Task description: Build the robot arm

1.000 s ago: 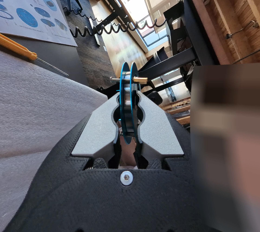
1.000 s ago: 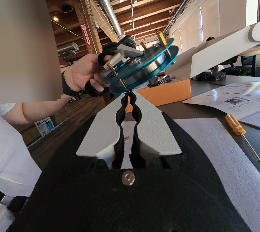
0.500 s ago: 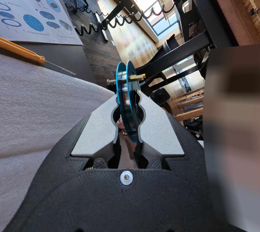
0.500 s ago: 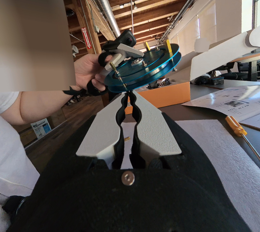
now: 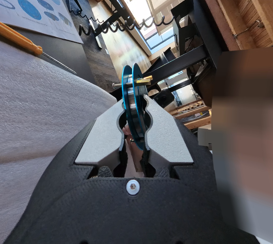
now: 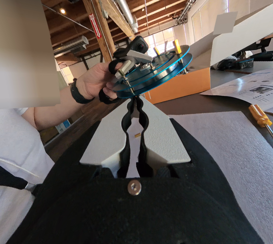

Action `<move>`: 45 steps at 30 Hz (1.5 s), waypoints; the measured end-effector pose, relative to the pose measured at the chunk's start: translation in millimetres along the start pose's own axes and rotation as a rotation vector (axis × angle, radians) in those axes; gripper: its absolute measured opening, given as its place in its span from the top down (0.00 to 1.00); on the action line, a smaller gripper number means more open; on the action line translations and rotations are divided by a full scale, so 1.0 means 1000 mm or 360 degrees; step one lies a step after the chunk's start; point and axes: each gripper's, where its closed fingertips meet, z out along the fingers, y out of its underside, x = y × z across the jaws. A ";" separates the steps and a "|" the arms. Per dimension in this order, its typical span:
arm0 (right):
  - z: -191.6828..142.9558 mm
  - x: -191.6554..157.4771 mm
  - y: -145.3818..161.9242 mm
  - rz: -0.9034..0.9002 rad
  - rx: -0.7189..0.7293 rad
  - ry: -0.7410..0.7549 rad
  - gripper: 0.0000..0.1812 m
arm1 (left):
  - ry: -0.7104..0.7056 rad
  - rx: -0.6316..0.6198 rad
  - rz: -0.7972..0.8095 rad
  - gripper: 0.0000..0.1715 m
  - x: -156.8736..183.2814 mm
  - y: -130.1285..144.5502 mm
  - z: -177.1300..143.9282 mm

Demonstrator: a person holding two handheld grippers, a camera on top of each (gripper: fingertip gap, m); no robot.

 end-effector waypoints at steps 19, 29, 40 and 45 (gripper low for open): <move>-0.019 0.009 0.056 0.0256 -0.0816 0.0291 1.00 | 0.0115 -0.0018 -0.0280 0.91 -0.050 0.035 0.002; -0.050 0.016 0.077 0.0494 -0.0827 0.0477 1.00 | 0.0101 -0.0190 -0.0367 0.91 -0.068 0.058 0.033; -0.067 0.020 0.072 0.0078 -0.1088 0.0359 0.95 | -0.0132 -0.0238 -0.0230 0.91 -0.090 0.061 0.022; -0.063 0.018 0.080 -0.0155 -0.1142 0.0223 0.95 | -0.0118 -0.0197 -0.0375 0.91 -0.094 0.055 0.011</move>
